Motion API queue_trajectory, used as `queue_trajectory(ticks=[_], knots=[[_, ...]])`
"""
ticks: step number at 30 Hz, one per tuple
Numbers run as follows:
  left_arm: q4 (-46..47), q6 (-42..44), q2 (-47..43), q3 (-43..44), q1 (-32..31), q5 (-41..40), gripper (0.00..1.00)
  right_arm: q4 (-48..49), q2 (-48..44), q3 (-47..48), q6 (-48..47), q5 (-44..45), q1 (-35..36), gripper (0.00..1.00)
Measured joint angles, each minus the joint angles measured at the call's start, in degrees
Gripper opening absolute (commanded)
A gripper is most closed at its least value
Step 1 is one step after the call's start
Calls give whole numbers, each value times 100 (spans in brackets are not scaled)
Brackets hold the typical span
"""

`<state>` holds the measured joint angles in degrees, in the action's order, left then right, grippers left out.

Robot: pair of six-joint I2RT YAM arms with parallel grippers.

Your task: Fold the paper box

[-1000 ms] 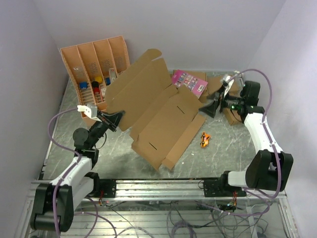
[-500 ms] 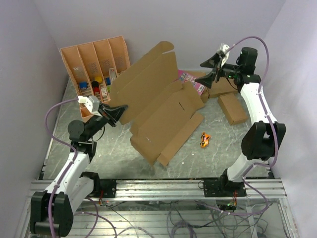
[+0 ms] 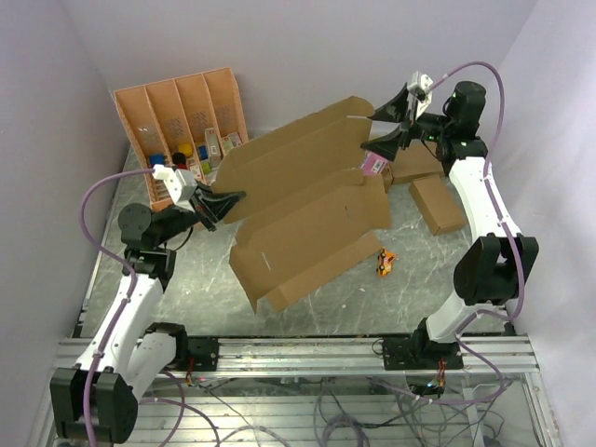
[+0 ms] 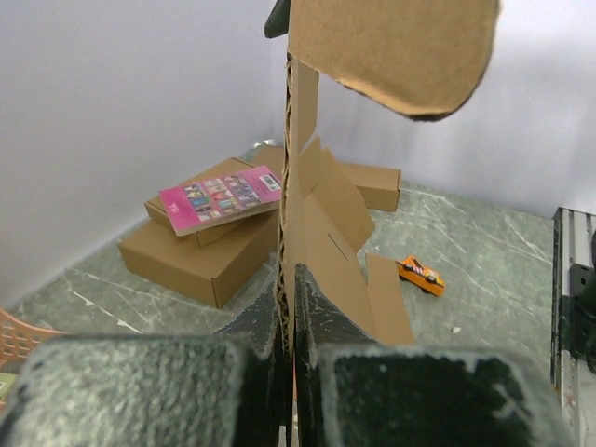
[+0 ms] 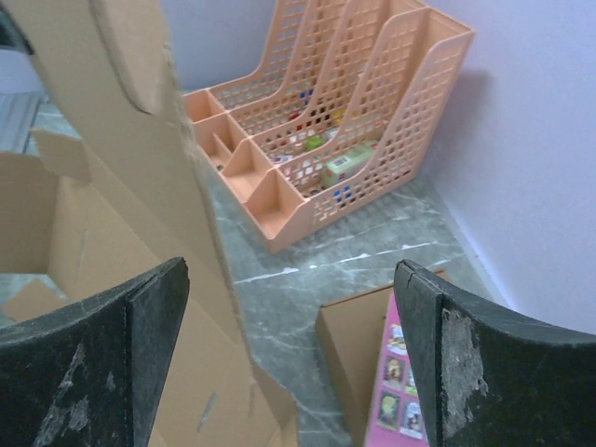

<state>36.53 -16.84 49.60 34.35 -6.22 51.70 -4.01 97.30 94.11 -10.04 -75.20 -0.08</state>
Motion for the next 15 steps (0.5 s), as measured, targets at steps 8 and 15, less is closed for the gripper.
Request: queue_trajectory(ticks=[8, 15], knots=[[310, -267, 302, 0, 0, 297, 7, 313, -739, -839, 138, -289, 254, 66], [1064, -820, 509, 0, 0, 527, 7, 186, -817, -866, -90, -258, 487, 9]])
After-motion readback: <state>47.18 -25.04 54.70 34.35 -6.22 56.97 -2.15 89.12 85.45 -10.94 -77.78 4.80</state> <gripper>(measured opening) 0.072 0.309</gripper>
